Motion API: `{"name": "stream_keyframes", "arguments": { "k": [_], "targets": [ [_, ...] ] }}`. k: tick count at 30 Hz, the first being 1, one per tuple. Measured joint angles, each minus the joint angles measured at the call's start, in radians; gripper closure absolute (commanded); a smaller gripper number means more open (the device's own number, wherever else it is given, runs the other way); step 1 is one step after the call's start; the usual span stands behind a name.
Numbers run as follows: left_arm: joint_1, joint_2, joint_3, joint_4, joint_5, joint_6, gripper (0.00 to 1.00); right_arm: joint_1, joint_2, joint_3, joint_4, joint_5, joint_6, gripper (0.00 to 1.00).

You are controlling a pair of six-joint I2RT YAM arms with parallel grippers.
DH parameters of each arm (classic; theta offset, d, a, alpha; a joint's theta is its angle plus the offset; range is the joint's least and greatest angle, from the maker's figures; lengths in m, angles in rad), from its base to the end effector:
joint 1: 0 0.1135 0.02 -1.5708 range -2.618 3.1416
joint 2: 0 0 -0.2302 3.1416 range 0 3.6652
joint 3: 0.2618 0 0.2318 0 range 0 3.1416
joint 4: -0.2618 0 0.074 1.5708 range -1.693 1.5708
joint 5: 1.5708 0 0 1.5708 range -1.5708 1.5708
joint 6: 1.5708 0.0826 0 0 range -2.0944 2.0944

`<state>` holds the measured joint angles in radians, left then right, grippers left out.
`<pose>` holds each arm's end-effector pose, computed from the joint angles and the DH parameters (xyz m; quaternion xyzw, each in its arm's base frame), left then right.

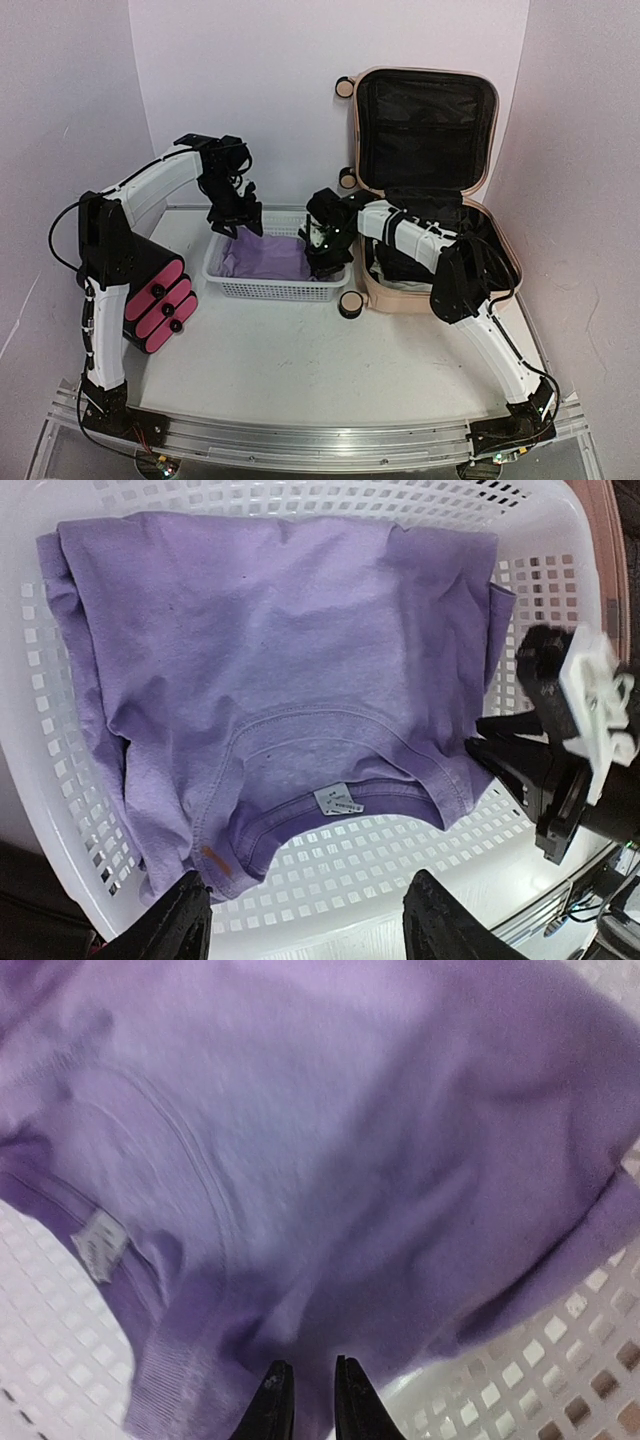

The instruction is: Open, take out, and arrange the luggage

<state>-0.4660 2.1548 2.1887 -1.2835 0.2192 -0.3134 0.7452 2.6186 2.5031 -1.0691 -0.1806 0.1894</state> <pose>0.3649 -0.2036 0.2264 0.0922 0.9770 -0.1603 0.1060 0.3627 0.3549 0.1184 -0.2848 0.9352 0.1651 0.1308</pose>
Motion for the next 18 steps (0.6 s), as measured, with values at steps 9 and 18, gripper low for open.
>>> {"name": "stream_keyframes", "arguments": {
  "k": [9, 18],
  "targets": [
    [0.008, 0.000, 0.011, -0.002, -0.013, -0.002, 0.32, 0.033, 0.000, 0.054, -0.195, 0.183, -0.109, 0.53],
    [0.009, 0.000, 0.084, 0.000, -0.007, -0.032, 0.29, 0.010, -0.224, 0.002, -0.177, 0.165, -0.172, 0.02]
  ]
}}
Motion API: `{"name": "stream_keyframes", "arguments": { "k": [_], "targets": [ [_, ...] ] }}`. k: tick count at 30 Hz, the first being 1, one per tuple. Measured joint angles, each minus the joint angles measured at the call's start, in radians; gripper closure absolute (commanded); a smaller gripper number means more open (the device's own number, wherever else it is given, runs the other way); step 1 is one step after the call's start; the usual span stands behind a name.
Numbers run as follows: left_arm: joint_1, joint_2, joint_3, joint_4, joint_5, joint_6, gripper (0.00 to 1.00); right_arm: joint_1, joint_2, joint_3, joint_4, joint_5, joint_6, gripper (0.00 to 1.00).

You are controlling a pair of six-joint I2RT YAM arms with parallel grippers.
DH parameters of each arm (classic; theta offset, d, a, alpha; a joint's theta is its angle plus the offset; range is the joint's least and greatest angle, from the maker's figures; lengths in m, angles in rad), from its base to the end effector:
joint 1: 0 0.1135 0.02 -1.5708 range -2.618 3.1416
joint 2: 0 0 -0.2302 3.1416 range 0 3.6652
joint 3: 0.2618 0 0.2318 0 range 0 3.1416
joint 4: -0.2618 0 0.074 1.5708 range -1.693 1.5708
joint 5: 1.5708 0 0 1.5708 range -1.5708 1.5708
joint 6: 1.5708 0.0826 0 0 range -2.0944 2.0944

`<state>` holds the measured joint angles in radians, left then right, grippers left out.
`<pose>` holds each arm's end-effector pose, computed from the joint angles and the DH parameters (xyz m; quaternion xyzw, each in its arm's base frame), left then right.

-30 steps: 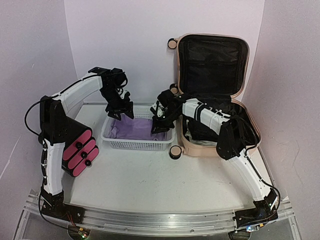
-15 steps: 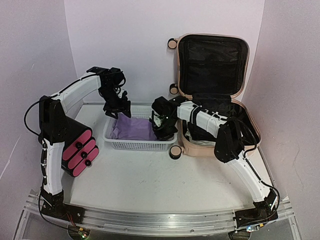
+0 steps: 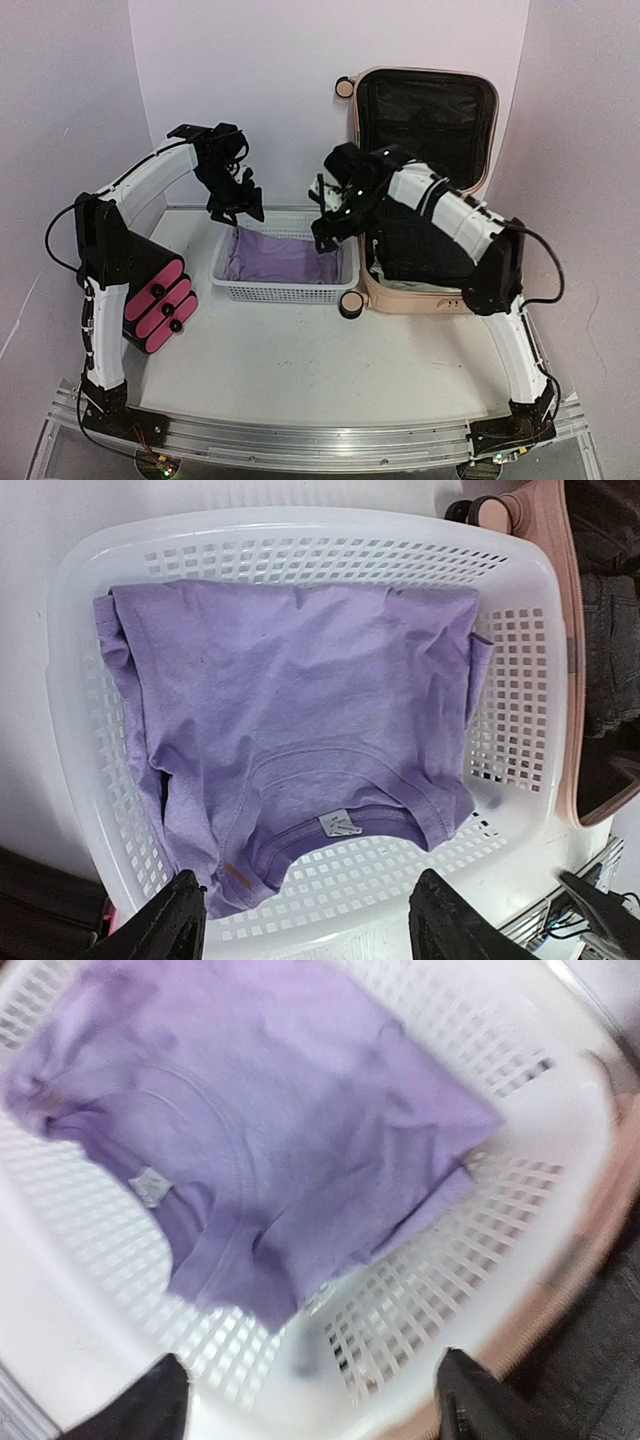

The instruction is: Open, take out, and arrange the luggage

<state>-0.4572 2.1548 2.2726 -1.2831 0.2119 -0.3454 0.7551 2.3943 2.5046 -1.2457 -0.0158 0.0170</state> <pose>0.3721 -0.2024 0.2492 0.0757 0.9713 -0.1736 0.1439 0.3420 0.3236 0.2123 -0.3538 0.9100 0.0885 0.1972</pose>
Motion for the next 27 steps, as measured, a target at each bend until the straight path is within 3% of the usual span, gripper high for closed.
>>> {"name": "stream_keyframes", "arguments": {
  "k": [6, 10, 17, 27],
  "targets": [
    [0.000, 0.000, 0.018, 0.001, 0.032, -0.033, 0.29, -0.088, -0.314, -0.246, 0.044, -0.029, -0.127, 0.02],
    [0.000, 0.003, 0.018, 0.000, 0.051, -0.051, 0.29, -0.183, -0.406, -0.404, 0.066, -0.029, -0.262, 0.02],
    [0.000, 0.004, 0.018, 0.001, 0.069, -0.076, 0.29, -0.272, -0.412, -0.653, 0.065, -0.027, -0.663, 0.02],
    [0.000, 0.004, 0.016, 0.001, 0.092, -0.104, 0.28, -0.282, -0.280, -0.610, 0.093, -0.023, -0.912, 0.02]
  ]
}}
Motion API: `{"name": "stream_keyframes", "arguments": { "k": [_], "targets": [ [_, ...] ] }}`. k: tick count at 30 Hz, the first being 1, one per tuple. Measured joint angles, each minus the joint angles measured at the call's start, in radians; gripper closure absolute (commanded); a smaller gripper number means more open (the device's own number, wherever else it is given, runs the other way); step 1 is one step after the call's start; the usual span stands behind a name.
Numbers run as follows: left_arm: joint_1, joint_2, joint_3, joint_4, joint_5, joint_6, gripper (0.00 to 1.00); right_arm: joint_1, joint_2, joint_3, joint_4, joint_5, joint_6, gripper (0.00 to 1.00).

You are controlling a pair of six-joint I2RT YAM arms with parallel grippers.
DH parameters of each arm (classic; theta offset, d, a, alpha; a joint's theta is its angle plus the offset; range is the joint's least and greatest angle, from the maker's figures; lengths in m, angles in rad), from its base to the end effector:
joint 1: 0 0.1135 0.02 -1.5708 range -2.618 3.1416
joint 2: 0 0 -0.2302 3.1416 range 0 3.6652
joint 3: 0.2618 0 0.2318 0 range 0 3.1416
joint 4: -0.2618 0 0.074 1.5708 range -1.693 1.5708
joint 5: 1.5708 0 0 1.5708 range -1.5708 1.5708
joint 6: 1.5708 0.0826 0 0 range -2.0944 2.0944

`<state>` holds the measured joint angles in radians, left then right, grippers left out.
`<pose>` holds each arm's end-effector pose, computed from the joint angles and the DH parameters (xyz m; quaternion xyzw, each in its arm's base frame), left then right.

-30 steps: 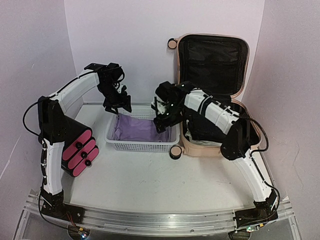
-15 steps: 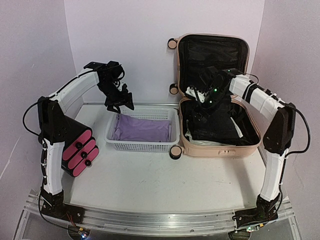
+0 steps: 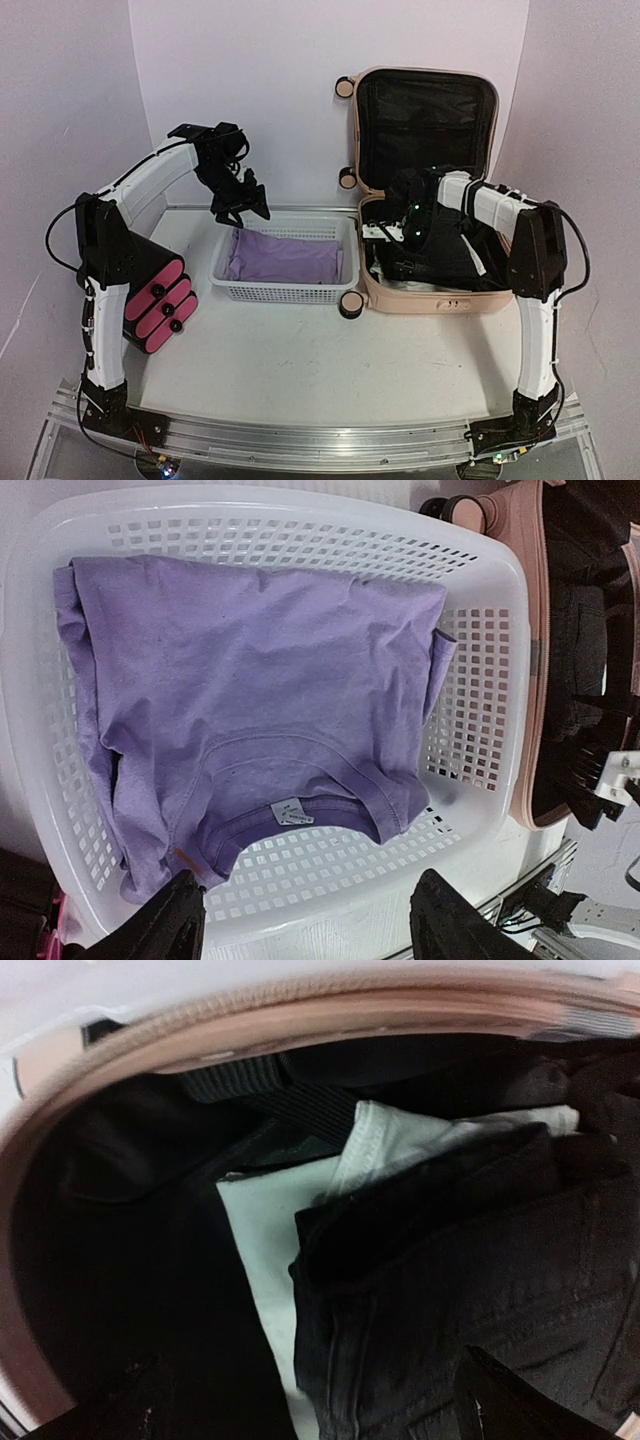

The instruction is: Open, take out, and arrange the luggage

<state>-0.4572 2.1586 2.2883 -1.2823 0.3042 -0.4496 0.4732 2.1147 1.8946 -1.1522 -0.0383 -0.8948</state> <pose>0.3695 -0.2094 0.2539 0.0351 0.9668 -0.2231 0.1195 0.3560 0.1858 0.1667 -0.6301 0.7699 -0.0021 0.1009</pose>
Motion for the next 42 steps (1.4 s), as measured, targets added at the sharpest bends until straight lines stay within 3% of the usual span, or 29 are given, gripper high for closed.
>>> {"name": "stream_keyframes", "arguments": {
  "k": [15, 29, 33, 42],
  "targets": [
    [0.005, 0.000, 0.000, 0.000, 0.016, -0.023, 0.28, -0.002, 0.100, -0.003, 0.178, 0.114, -0.051, 0.02],
    [0.023, 0.001, 0.002, -0.001, 0.018, -0.023, 0.28, -0.002, 0.116, -0.026, 0.244, 0.112, -0.054, 0.02],
    [0.023, 0.001, 0.002, -0.001, 0.019, -0.023, 0.29, -0.001, 0.119, -0.026, 0.257, 0.126, -0.050, 0.09],
    [0.023, 0.002, 0.002, -0.001, 0.024, -0.027, 0.29, 0.004, 0.117, -0.055, 0.309, 0.121, -0.042, 0.34]
  ]
}}
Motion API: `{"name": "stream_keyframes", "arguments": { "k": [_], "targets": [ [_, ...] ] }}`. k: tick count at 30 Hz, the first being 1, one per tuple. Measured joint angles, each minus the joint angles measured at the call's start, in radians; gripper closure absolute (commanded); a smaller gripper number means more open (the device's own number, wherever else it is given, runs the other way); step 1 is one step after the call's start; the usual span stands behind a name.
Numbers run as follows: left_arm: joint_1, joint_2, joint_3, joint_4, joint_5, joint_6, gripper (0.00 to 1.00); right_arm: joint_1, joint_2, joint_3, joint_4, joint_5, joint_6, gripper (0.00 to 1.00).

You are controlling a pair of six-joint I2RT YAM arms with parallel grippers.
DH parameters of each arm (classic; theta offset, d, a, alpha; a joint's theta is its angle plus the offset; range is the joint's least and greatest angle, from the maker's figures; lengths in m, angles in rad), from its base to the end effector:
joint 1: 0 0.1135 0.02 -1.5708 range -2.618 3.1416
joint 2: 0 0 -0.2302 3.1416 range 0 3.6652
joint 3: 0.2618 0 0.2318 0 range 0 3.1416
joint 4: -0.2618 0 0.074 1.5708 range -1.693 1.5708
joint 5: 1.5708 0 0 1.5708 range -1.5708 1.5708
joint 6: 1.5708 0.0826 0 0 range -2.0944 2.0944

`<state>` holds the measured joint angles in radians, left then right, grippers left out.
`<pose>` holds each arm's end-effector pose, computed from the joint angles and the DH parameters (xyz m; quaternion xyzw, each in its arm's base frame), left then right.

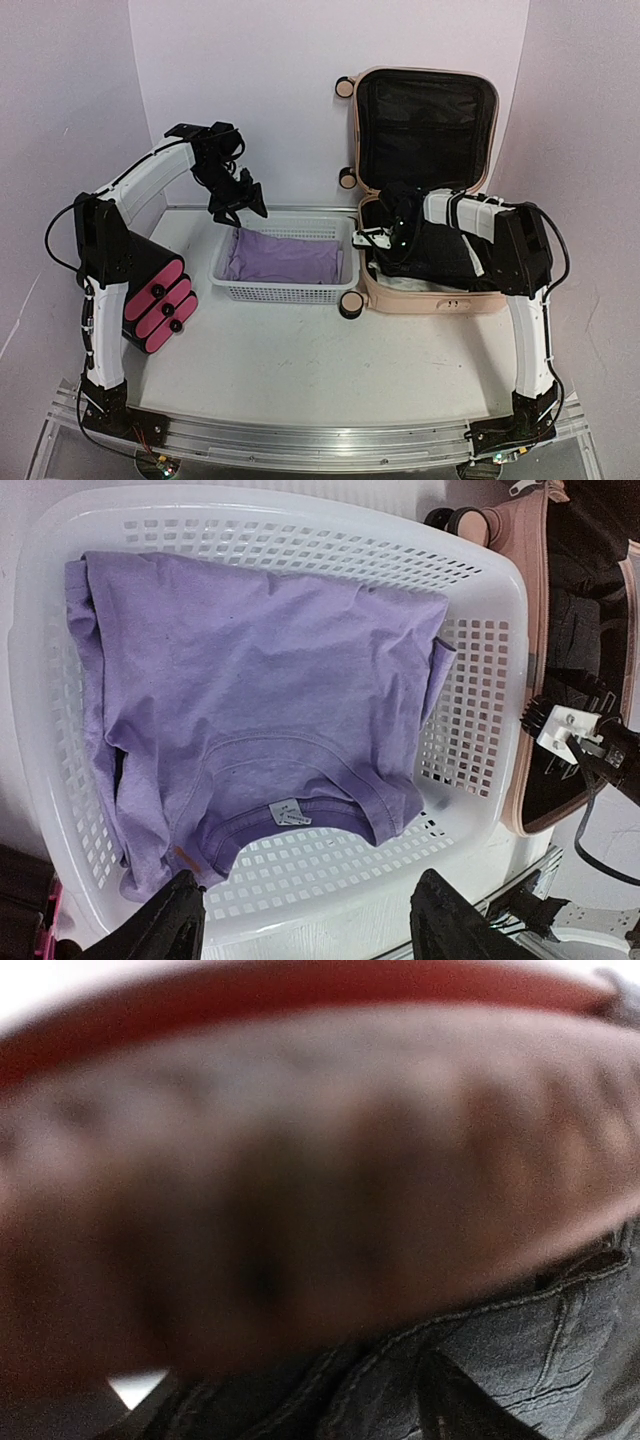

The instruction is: Open, take out, and arrange the luggage

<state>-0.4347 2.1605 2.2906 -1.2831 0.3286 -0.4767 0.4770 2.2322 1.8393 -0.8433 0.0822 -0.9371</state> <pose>0.3733 -0.2027 0.2543 0.0137 0.9656 -0.2337 0.1133 0.3963 0.1971 0.1172 -0.6348 0.7535 -0.0774 0.1528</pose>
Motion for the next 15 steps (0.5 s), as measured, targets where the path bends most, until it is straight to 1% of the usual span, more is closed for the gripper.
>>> {"name": "stream_keyframes", "arguments": {
  "k": [4, 8, 11, 15],
  "targets": [
    [0.000, 0.001, 0.000, 0.000, 0.002, -0.005, 0.29, 0.000, -0.016, -0.028, 0.022, -0.007, 0.007, 0.42],
    [0.000, 0.001, 0.000, 0.000, 0.009, -0.012, 0.29, 0.000, -0.035, -0.057, 0.035, -0.016, -0.002, 0.55],
    [0.000, 0.004, 0.000, 0.000, 0.011, -0.019, 0.29, -0.001, -0.051, -0.078, 0.043, -0.026, -0.007, 0.60],
    [0.000, 0.008, 0.000, 0.000, 0.014, -0.022, 0.29, -0.006, -0.058, -0.080, 0.041, -0.042, -0.011, 0.69]
  ]
}}
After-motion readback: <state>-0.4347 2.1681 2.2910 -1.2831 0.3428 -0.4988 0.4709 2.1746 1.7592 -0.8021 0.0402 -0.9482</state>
